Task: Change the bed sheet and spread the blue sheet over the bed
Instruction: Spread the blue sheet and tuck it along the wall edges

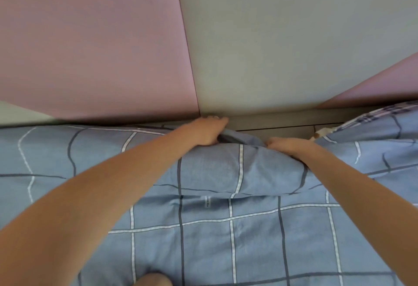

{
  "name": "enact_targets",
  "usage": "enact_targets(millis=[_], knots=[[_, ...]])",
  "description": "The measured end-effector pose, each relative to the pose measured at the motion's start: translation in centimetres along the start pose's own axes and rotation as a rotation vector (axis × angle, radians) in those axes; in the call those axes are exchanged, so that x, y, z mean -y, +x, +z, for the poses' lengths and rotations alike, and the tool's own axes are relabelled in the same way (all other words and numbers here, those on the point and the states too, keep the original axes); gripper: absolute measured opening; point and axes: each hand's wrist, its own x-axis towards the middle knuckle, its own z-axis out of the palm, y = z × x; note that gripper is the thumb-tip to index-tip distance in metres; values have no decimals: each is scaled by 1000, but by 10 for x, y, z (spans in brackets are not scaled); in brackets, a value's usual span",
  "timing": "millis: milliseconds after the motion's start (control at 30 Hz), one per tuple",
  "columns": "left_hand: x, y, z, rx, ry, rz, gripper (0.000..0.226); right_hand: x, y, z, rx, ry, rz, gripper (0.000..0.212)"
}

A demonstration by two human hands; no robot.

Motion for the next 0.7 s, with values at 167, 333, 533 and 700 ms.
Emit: enact_targets(millis=[167, 333, 533, 700], knots=[[-24, -42, 12, -484, -54, 3, 25, -5, 27, 9, -134, 121, 182, 50], [-44, -80, 34, -309, 70, 81, 58, -2, 36, -11, -349, 13, 199, 50], [-37, -78, 34, -143, -20, 165, 60, 10, 36, -35, -470, -693, 9, 41], [-37, -71, 30, 75, -88, 153, 67, 22, 38, -23, -465, -945, -96, 38]])
